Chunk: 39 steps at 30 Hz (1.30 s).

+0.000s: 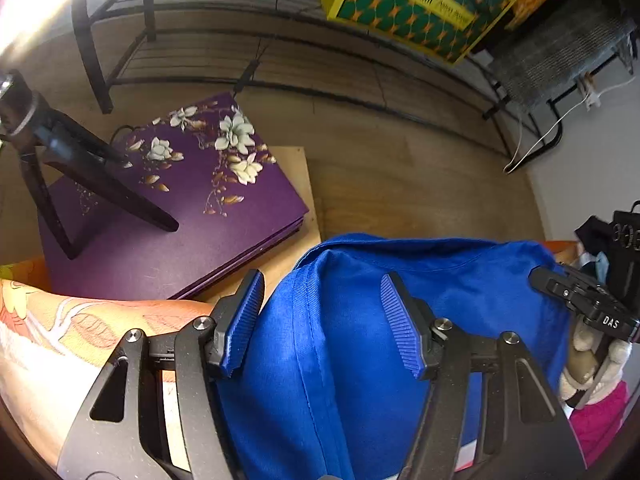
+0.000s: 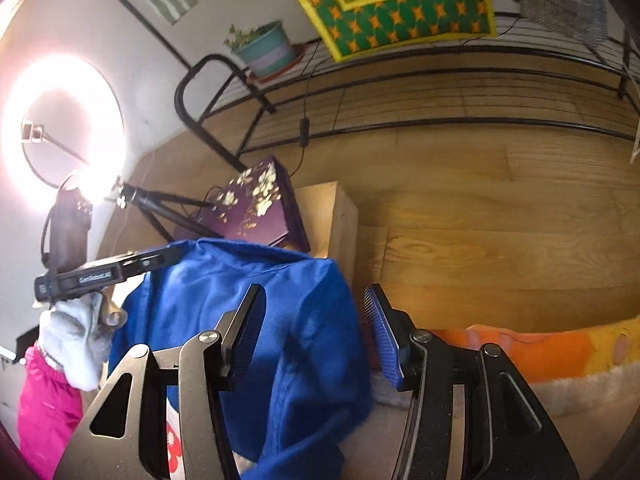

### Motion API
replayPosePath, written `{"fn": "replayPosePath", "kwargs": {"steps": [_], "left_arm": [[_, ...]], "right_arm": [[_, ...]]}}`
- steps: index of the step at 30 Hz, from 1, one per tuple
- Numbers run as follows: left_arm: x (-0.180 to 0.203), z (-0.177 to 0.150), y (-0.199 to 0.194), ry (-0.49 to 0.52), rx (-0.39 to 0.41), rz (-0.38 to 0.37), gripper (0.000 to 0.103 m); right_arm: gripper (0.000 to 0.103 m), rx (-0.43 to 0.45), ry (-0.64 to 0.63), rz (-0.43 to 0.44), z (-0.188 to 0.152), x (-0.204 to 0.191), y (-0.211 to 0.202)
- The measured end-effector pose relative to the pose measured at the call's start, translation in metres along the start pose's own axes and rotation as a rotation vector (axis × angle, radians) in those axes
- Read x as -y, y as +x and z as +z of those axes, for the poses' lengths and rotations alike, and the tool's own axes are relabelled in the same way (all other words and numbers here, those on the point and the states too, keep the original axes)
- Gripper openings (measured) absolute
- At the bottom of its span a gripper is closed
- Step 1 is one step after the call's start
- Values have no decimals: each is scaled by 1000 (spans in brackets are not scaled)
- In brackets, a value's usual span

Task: Fold large clothes
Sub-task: 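Grasp the blue collar end of the folded jacket with both tools, then lift the jacket with both tools and flip it over onto the bed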

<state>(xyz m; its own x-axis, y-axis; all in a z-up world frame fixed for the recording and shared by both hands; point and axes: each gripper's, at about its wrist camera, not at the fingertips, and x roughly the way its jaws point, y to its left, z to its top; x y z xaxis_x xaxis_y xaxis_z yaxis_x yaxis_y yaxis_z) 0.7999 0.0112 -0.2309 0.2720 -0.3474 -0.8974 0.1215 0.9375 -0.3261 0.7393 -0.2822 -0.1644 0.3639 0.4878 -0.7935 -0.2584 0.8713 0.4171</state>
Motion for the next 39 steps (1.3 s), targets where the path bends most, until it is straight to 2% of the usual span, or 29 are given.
{"fn": "replayPosePath", "kwargs": {"steps": [1,3,4,5,7,8,11,18,23,30,35,39], "left_arm": [[2,-1,3,8,0,-1,61],[7,-4,0,46,25,1,48],[9,-5,-1,59,32,6,44],[11,-7,-3,70,48,15,37],[15,-9,-10,75,87,19,11],[14,-11,-17,69,127,36,7],[9,-16,-41,15,207,-31,7],[20,-45,-110,14,317,-87,7],[38,-83,-171,36,366,-112,6],[64,-161,-255,75,418,-145,6],[74,-226,-299,94,435,-161,6],[76,-278,-319,103,439,-175,6]], "right_arm": [[34,-8,-15,-3,-1,-3,4],[25,-8,-44,-23,-2,-10,8],[14,4,-53,-35,-3,-12,7],[10,13,-58,-38,-3,-13,7],[6,68,-68,-51,-4,-16,0],[5,86,-76,-49,-5,-19,-3],[4,154,-117,-48,-12,-32,-20],[3,284,-148,-6,-28,-69,-70],[3,317,-188,18,-54,-107,-108],[3,349,-202,54,-104,-152,-172],[3,349,-248,68,-152,-189,-209],[3,340,-272,82,-196,-209,-228]]}}
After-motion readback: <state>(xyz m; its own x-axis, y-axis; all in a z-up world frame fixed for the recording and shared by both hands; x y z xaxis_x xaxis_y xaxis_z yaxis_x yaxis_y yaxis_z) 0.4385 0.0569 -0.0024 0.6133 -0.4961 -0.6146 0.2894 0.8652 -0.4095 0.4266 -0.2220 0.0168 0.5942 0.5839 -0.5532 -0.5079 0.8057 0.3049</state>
